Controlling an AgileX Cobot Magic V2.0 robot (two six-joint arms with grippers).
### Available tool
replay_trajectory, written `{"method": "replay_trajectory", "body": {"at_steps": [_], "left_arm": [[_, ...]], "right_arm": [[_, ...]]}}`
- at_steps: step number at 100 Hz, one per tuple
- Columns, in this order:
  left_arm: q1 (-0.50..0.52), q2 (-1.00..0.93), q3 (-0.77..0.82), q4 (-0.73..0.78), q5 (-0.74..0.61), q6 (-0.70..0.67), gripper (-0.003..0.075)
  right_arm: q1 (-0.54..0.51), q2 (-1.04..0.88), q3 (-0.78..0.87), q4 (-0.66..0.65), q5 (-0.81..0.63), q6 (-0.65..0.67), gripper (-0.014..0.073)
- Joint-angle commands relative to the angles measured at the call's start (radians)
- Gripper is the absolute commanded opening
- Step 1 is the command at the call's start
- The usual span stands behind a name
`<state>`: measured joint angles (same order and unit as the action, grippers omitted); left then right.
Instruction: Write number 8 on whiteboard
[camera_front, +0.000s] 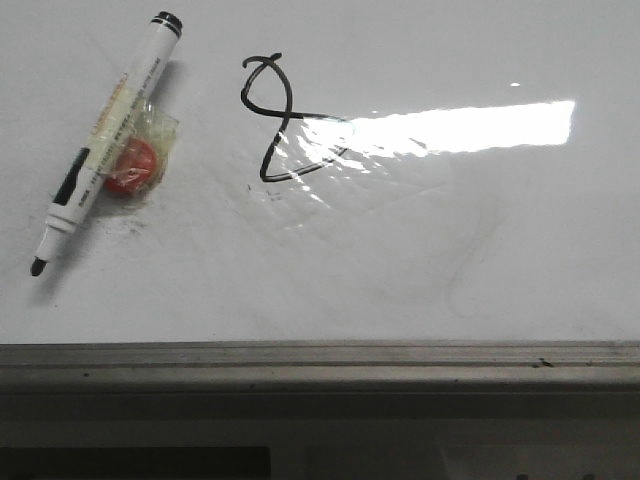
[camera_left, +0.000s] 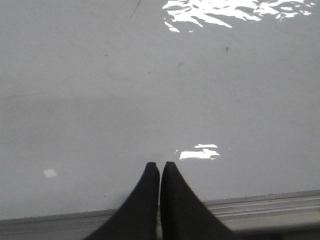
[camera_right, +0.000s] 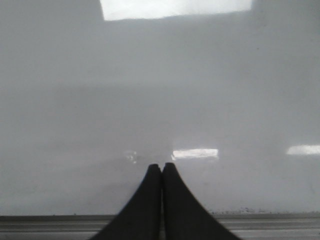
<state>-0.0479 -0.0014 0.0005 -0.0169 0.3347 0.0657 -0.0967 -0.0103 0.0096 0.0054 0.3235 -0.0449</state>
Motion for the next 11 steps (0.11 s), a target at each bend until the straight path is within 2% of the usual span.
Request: {"method": "replay_trajectory", "body": {"at_steps": [1,11], "left_arm": [[0.002,-0.031,0.033,-0.007,-0.051,-0.005,-0.0020],[0.002,-0.031,0.033,-0.007,-0.051,-0.005,-0.0020]], "right_arm": [[-0.006,-0.022,0.013,0.002,-0.024,-0.010,-0.0064],[-0.006,-0.022,0.013,0.002,-0.024,-0.010,-0.0064]]}}
